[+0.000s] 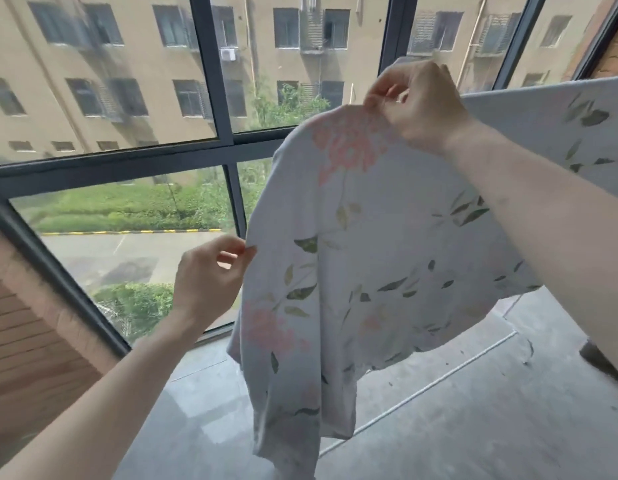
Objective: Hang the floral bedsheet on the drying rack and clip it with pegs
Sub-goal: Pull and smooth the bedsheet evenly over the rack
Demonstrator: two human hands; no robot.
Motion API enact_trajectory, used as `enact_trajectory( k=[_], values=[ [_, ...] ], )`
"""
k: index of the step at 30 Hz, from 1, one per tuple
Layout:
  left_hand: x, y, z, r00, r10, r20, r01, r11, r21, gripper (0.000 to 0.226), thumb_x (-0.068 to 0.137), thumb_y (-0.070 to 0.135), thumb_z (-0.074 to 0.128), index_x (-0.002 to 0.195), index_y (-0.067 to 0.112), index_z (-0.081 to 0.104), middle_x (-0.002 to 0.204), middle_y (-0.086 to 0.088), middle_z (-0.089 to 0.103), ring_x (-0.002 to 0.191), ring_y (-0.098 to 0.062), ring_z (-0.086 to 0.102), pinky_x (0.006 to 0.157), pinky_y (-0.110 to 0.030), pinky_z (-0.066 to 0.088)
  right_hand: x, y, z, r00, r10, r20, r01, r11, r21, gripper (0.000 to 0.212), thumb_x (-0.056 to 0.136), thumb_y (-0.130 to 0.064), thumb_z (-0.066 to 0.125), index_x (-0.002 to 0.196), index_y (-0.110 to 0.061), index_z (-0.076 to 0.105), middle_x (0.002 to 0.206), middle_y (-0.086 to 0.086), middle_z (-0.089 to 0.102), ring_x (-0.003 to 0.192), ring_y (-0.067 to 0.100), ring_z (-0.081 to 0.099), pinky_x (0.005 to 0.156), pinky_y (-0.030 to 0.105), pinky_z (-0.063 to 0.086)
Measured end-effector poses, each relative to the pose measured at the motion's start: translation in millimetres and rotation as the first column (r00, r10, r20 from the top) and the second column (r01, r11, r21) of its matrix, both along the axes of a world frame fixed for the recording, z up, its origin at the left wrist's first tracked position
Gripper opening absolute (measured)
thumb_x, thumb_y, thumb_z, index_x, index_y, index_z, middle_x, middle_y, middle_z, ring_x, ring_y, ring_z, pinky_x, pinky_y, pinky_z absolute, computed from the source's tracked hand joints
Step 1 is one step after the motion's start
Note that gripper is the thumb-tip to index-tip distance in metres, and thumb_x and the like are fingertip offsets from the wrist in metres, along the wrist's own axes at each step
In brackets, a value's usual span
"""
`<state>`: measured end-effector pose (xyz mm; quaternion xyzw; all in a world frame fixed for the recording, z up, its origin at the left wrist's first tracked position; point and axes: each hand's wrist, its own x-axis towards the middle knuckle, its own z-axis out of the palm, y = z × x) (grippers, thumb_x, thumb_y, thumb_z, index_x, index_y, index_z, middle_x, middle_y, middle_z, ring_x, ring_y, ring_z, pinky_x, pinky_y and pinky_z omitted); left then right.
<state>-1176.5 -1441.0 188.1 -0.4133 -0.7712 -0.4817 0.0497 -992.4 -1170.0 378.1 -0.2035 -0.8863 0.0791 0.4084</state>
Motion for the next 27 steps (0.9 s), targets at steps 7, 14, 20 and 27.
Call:
enact_trajectory(
  k=[7,14,20,27],
  values=[
    [1,-12,36,0.996,0.093,0.004,-0.093,0.995,-0.033,0.012,0.096,0.03,0.069,0.085,0.032,0.073,0.072,0.017,0.069,0.063,-0.001,0.063,0.057,-0.02,0.044,5,-2,-9,0.983,0.088,0.159,-0.082,0.996,-0.043,0.011,0.095,-0.043,0.064,0.099,-0.035,0.071,0.094,-0.016,0.068,0.092,0.016,0.06,0.093,0.039,0.051],
    [-23,6,111,0.994,0.109,0.025,-0.11,0.993,0.047,0.014,0.096,0.026,0.066,0.084,0.027,0.074,0.072,0.018,0.066,0.049,-0.009,0.057,0.049,-0.017,0.043,-7,3,9,0.981,0.159,0.11,-0.132,0.966,-0.22,0.024,0.093,-0.039,0.074,0.07,-0.045,0.073,0.061,-0.024,0.066,0.059,-0.002,0.054,0.062,0.013,0.043],
    [-43,39,184,0.993,0.048,0.11,-0.064,0.987,0.146,0.014,0.1,0.024,0.065,0.087,0.026,0.07,0.09,0.007,0.071,0.05,-0.007,0.067,0.041,-0.021,0.047,-18,29,26,0.987,-0.042,-0.154,-0.014,0.939,-0.345,0.02,0.099,-0.034,0.066,0.092,-0.02,0.079,0.081,-0.003,0.069,0.066,0.001,0.056,0.062,0.017,0.044],
    [-38,113,219,0.999,-0.044,0.025,0.047,0.991,-0.127,0.013,0.095,0.03,0.064,0.089,0.027,0.074,0.093,0.004,0.075,0.078,-0.016,0.075,0.07,-0.036,0.065,-12,59,36,0.866,-0.462,-0.191,0.352,0.835,-0.423,0.032,0.099,-0.036,0.06,0.114,-0.013,0.077,0.119,0.009,0.075,0.108,0.026,0.069,0.09,0.028,0.049]
  ],
)
